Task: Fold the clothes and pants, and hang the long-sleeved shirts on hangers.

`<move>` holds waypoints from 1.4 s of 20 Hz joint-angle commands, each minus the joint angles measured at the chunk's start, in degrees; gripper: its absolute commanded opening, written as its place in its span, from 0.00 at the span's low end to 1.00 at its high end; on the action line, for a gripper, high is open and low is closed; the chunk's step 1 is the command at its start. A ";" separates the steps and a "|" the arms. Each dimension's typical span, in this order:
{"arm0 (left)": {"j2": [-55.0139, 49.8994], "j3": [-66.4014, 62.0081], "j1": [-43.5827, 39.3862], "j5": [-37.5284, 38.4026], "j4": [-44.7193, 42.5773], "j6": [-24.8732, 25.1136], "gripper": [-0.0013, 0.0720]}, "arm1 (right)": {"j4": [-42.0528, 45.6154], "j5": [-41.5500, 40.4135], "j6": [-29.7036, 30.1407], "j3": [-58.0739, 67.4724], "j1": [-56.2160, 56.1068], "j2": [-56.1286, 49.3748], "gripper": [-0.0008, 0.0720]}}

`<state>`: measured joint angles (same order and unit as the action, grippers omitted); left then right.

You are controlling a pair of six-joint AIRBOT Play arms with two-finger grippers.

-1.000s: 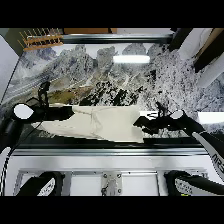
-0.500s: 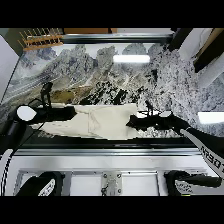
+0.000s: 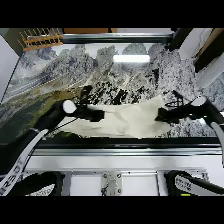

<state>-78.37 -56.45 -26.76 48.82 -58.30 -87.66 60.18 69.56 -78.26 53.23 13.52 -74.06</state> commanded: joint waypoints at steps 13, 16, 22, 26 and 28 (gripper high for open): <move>-36.65 -39.32 -21.84 11.17 -0.04 -0.22 0.04 | 21.49 20.72 -16.44 29.20 -16.15 4.52 0.03; -37.24 -40.54 -21.84 13.51 -0.07 -0.22 0.04 | 22.25 20.68 -17.97 29.59 -19.85 4.39 0.03; -30.67 -40.50 -16.74 15.47 -8.41 -0.17 0.04 | 22.36 20.33 -21.68 29.88 -23.06 4.37 0.03; -22.88 -40.50 -7.26 17.11 -14.38 0.28 0.04 | 22.29 19.80 -23.52 30.80 -27.85 3.82 0.03; -19.54 -40.50 -1.51 18.47 -14.23 0.92 0.04 | 22.12 18.49 -25.40 32.35 -31.74 2.67 0.03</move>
<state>-102.65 -96.88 -35.16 65.45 -69.80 -87.48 82.54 89.34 -101.25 84.16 -13.98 -70.39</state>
